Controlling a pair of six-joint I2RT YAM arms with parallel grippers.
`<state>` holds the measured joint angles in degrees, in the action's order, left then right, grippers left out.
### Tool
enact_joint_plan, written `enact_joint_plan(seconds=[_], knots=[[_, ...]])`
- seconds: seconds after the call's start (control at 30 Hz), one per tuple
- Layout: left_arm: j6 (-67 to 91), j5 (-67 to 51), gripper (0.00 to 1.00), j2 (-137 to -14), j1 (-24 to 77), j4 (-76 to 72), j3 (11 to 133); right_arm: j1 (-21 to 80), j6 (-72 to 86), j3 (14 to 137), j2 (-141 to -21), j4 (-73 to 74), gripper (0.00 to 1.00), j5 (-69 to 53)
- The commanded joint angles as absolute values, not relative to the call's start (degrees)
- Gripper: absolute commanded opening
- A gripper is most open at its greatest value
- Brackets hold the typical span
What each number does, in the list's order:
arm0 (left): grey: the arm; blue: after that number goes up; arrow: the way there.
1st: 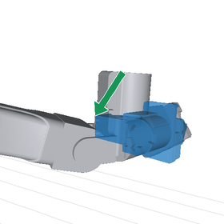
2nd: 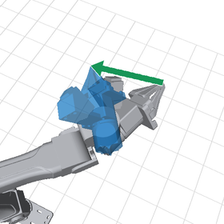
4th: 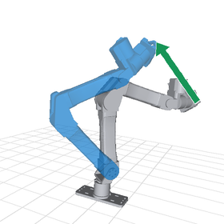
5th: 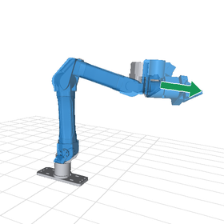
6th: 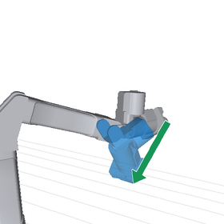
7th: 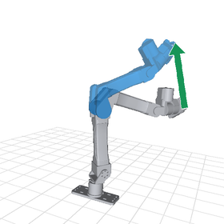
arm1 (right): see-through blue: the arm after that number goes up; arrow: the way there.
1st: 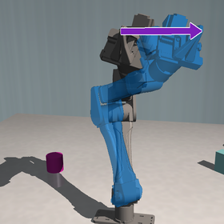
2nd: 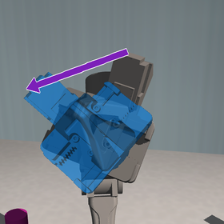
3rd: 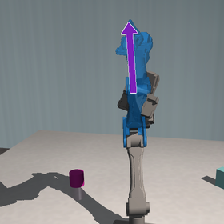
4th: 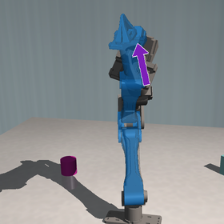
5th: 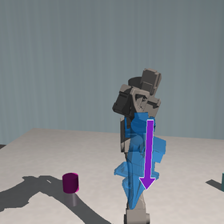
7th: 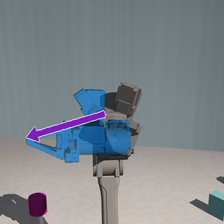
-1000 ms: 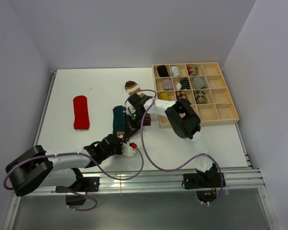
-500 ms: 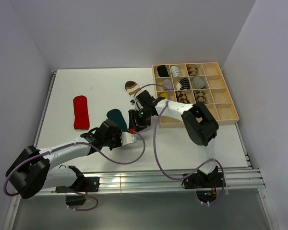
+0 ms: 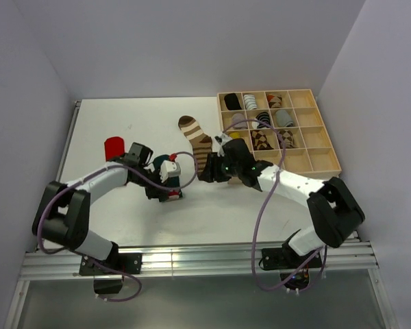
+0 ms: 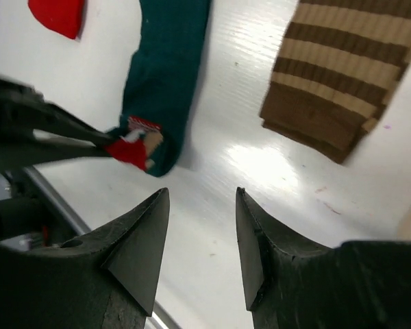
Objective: Roll the socks
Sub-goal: Roll the sock at the center of the board.
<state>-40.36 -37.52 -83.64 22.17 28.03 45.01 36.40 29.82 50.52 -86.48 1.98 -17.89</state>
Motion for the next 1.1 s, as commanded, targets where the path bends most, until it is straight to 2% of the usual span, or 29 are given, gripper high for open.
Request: enact_joint_plan(seconds=[0.0,0.17,0.27,0.33,0.73,1.07], knots=[[-48.6,-49.7,0.00,-90.1,18.6,43.5,52.6,37.1,26.7,44.5,-79.6,-11.0,0.51,-14.4],[-65.8,-56.8,0.01,-106.7,14.8,70.7,65.5,44.5,16.4,41.4,-76.0,-13.6,0.52,-7.0],[-71.2,-57.5,0.00,-114.3,13.3,78.5,70.3,49.5,10.2,42.4,-77.7,-14.4,0.52,-4.1],[-70.8,-56.8,0.00,-116.1,12.8,78.5,70.8,53.6,8.1,43.1,-80.1,-15.6,0.52,-3.9],[-67.0,-52.5,0.00,-121.9,12.5,78.6,71.8,63.7,0.6,54.2,-96.4,-12.6,0.56,-1.5],[-65.2,-52.0,0.00,-123.5,12.4,78.5,73.4,66.0,-1.0,57.0,-100.4,-12.1,0.59,-2.3]])
